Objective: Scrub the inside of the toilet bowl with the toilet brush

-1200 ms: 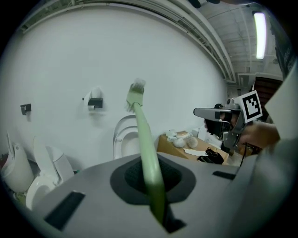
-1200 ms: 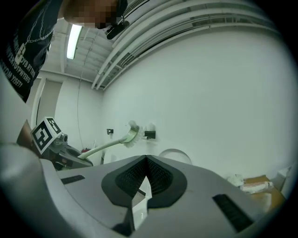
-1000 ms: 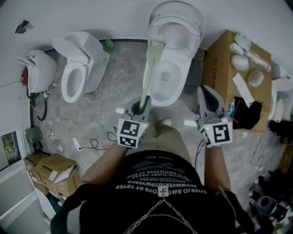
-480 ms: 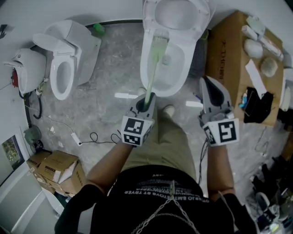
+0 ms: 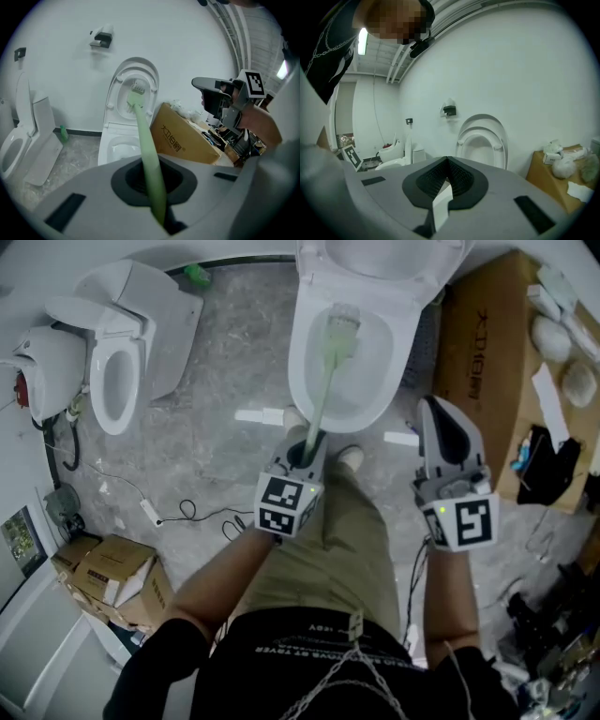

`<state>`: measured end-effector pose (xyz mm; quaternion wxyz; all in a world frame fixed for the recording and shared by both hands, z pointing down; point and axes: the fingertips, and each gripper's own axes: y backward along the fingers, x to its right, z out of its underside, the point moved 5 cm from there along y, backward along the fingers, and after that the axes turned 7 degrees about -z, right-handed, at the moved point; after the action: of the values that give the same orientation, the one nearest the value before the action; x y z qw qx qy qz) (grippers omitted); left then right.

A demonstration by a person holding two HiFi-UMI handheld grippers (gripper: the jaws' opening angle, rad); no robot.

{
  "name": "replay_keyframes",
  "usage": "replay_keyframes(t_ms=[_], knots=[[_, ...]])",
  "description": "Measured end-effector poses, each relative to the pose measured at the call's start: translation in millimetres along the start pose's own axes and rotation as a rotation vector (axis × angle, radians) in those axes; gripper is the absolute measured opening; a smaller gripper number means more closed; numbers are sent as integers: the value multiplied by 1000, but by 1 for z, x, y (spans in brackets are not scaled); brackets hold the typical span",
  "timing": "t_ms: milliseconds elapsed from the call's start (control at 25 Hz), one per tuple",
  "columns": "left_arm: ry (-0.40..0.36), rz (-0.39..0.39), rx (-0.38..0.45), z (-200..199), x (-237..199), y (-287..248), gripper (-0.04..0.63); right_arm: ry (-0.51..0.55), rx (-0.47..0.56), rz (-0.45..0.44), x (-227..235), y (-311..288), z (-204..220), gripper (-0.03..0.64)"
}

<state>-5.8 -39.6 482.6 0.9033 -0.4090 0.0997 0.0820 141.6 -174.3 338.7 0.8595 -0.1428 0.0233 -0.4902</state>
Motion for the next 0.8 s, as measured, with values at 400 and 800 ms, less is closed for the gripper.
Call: replay_keyframes(t_ms=[400, 800], knots=[[129, 7, -151, 48, -13, -67, 2, 48, -33, -13, 15, -31, 63, -9], [292, 58, -316, 89, -23, -121, 2, 7, -49, 0, 28, -60, 93, -9]])
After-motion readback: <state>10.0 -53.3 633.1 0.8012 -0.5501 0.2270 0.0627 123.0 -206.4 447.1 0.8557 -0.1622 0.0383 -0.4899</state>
